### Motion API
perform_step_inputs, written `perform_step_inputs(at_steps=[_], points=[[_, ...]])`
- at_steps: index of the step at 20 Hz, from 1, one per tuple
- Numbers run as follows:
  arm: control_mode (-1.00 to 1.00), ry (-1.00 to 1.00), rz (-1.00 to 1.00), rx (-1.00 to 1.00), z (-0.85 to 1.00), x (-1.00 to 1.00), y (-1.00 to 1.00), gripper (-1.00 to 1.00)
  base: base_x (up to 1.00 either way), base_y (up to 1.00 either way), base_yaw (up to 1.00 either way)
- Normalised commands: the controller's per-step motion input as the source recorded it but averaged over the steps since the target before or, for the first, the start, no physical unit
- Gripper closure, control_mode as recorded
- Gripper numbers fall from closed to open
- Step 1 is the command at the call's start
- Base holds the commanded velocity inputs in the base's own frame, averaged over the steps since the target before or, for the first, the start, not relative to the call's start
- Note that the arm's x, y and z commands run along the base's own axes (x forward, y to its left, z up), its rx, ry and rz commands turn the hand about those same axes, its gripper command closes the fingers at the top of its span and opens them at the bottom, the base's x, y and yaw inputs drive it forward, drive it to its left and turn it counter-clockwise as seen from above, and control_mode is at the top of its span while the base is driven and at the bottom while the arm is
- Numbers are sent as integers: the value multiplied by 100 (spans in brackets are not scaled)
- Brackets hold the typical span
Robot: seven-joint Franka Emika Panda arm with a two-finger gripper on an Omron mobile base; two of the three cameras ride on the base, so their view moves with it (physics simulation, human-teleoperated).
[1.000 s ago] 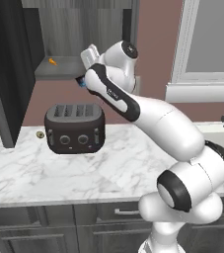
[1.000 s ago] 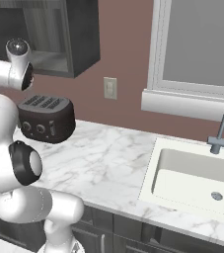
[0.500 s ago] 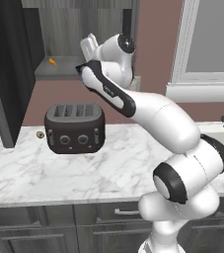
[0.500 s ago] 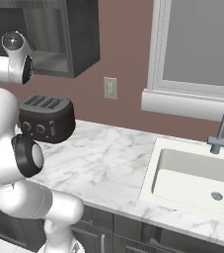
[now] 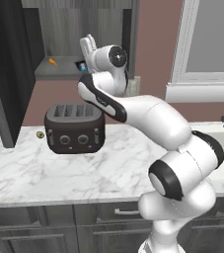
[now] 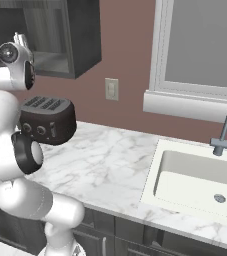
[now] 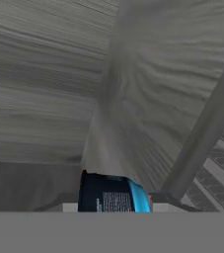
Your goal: Pick the bar and yogurt from the counter and place them in the cabinets closest to them.
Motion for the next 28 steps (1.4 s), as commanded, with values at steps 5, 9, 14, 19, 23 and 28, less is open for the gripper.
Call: perform_step_inputs(at_steps=[5,9,14,19,23,28], points=[[-100,2,-7,0,42,9,0,100,0,0,0],[-100,12,-3,0,48,18,0,100,0,0,0],[-100,14,-2,-4,12,30,0,100,0,0,0],[-100,1,0,-3,0,6,0,100,0,0,0],[-100,0,0,0,-18,0,0,100,0,0,0],[-100,0,0,0,-28,0,0,100,0,0,0]])
